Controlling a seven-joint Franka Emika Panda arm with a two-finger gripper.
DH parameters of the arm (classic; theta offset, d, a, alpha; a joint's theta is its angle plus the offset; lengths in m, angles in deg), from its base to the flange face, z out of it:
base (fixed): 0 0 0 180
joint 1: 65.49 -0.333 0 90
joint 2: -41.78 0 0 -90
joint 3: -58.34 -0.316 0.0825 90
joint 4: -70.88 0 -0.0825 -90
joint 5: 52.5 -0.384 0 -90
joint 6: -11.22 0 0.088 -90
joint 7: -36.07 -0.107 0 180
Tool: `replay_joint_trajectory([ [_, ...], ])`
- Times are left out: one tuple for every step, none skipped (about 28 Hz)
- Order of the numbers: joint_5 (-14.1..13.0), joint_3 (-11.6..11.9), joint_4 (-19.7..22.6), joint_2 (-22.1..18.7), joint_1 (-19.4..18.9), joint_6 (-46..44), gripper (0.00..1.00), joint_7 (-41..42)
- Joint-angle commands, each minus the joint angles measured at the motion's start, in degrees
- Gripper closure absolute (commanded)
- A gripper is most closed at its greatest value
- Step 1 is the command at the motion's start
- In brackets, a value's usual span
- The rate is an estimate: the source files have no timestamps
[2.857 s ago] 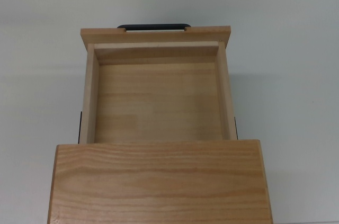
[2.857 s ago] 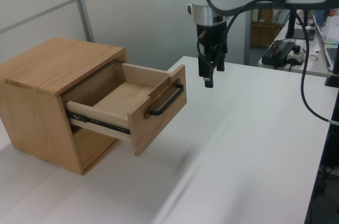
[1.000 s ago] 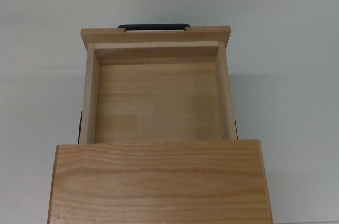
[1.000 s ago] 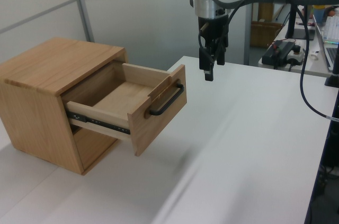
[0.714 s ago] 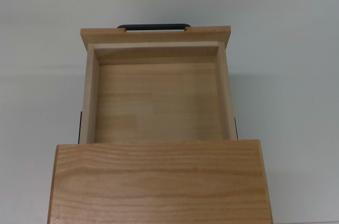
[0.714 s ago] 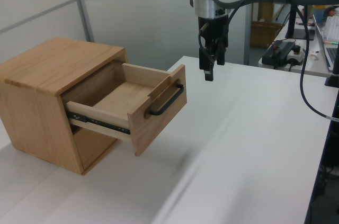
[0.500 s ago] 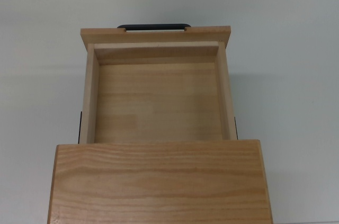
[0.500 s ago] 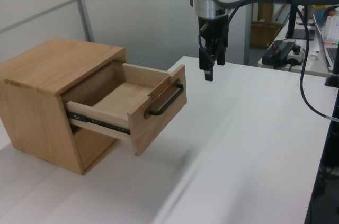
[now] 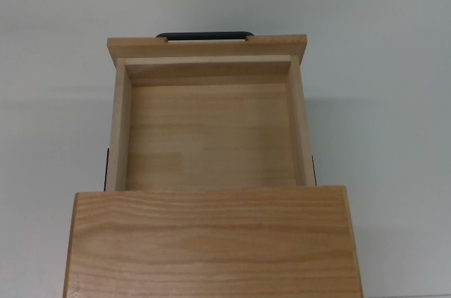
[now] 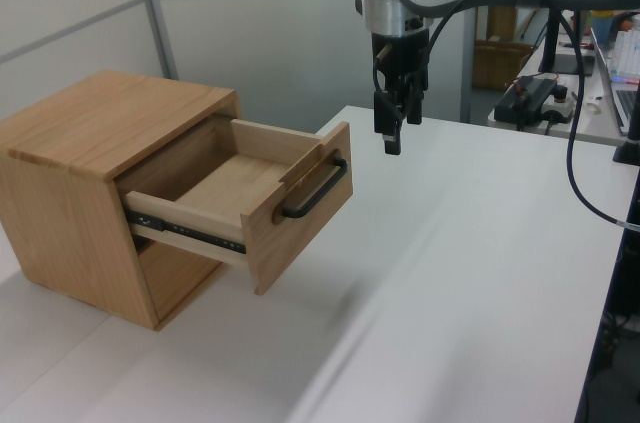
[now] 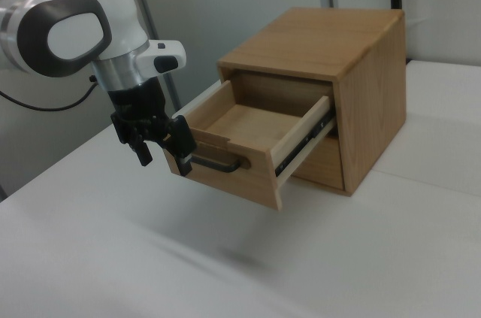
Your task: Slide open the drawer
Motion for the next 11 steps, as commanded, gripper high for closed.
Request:
replay_joint_trajectory([
  [-0.8,0.0,-2.3,1.7,-0.5,-2.0,0.00,0.4],
  [-0.7,0.0,-2.3,1.8,-0.5,-2.0,0.00,0.3],
  [-0.7,-0.1,-2.3,1.9,-0.5,-2.0,0.00,0.3],
  [-0.7,-0.1,-2.3,1.9,-0.5,-2.1,0.00,0.3],
  [-0.7,-0.1,-2.3,1.9,-0.5,-2.1,0.00,0.3],
  [-0.7,-0.1,-2.3,2.0,-0.5,-2.1,0.00,0.3],
  [-0.7,-0.2,-2.3,2.1,-0.5,-2.0,0.00,0.3],
  [-0.7,-0.3,-2.3,2.2,-0.5,-2.0,0.00,0.2],
  [-0.7,-0.5,-2.3,2.2,-0.5,-1.8,0.00,0.2],
  [-0.7,-0.5,-2.3,2.2,-0.5,-1.8,0.00,0.2],
  [-0.8,-0.5,-2.3,2.2,-0.5,-1.7,0.00,0.2],
])
